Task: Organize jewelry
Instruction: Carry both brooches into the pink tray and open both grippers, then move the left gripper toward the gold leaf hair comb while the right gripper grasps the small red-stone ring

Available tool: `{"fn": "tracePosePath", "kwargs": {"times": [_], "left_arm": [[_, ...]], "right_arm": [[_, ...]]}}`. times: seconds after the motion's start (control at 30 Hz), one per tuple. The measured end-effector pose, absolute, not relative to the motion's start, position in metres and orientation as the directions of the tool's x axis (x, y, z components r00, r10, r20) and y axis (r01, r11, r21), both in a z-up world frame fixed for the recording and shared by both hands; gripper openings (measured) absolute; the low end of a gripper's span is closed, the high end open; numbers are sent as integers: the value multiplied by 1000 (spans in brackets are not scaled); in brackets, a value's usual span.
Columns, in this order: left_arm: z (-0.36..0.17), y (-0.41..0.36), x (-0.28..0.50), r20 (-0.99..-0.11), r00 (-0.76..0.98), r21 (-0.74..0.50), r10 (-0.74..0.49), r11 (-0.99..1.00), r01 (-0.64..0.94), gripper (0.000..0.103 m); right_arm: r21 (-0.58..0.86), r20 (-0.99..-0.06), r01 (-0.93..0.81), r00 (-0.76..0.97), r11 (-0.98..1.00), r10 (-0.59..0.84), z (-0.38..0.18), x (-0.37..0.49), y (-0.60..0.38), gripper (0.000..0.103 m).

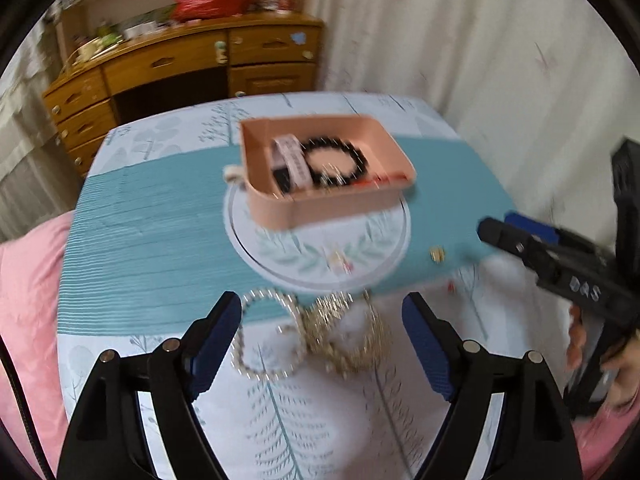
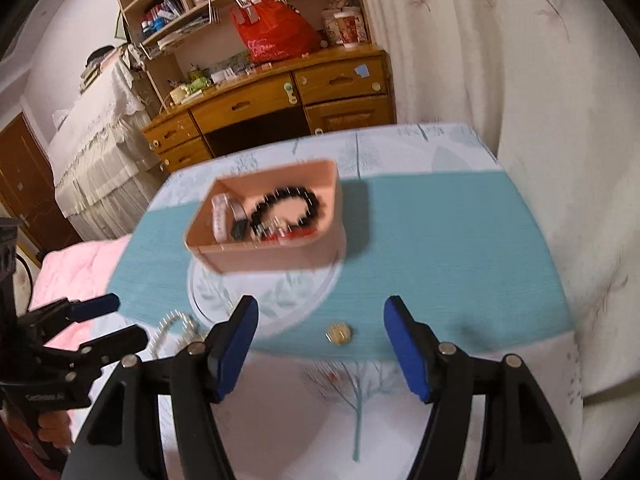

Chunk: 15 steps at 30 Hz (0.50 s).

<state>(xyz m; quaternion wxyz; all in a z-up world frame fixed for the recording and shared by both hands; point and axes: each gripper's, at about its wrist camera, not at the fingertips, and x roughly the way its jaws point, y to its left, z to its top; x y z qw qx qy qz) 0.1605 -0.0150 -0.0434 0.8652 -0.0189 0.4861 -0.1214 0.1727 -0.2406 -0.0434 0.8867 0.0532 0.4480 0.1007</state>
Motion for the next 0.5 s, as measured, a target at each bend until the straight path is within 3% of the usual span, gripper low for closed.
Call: {"fn": "tracePosePath", "kwargs": {"times": [0.5], "left_arm": [[-67,-41,146,-817,447,-41,-365,809,586,85]], "right_arm": [[95,-771,-335,571,937,282,-76,146,-241,66]]}}
